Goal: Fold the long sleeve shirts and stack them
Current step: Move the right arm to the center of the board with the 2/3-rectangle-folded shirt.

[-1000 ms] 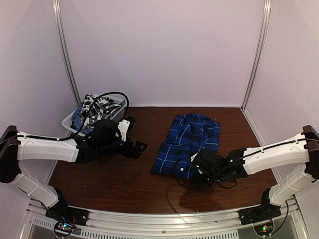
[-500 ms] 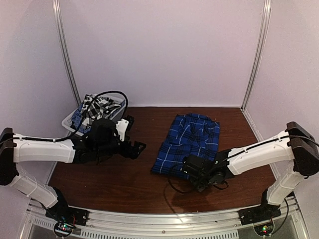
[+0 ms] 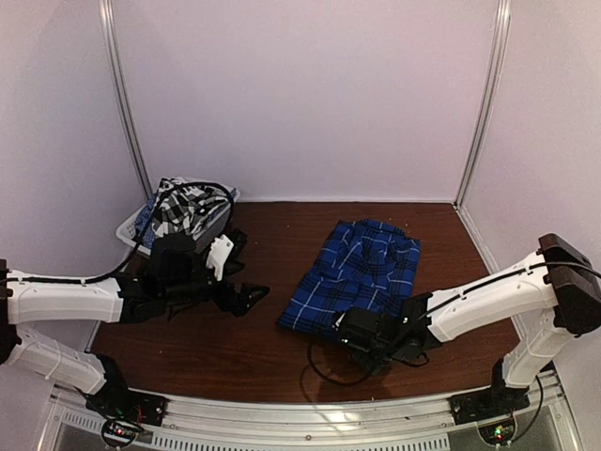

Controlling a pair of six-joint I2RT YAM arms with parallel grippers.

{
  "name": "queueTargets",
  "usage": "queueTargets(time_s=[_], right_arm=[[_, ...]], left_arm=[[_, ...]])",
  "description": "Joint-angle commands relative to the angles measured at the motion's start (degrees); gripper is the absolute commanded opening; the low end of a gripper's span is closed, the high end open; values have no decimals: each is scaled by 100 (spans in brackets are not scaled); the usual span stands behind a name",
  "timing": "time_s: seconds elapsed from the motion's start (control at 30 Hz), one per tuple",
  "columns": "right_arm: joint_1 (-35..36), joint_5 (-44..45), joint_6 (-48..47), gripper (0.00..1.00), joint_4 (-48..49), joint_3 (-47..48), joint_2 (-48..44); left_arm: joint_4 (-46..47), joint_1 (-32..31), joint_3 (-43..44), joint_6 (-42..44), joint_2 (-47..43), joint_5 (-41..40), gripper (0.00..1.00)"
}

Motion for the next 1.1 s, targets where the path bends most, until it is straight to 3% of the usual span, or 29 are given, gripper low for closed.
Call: queueTargets(time_s=[0.0, 0.27, 0.47, 0.83, 0.97, 1.07], right_arm=[[270, -673, -227, 0, 371, -189, -498], [494, -1409, -28, 0, 589, -643, -1025], [556, -2024, 192, 0, 840, -1024, -1524], [564, -2863, 239, 0, 1170, -1389, -2228], [564, -2884, 272, 0, 1203, -1453, -2252], [568, -2840, 295, 0, 1192, -1483, -2259]], left_arm=[[879, -112, -389, 553, -211, 616, 96], [870, -912, -646, 1599, 184, 834, 94], [838, -1638, -620, 2550, 761, 566, 98], [853, -1923, -37, 3739, 1914, 175, 97], [1085, -1924, 39, 3887, 2079, 64, 90], [1037, -1924, 109, 3949, 2103, 102, 77]])
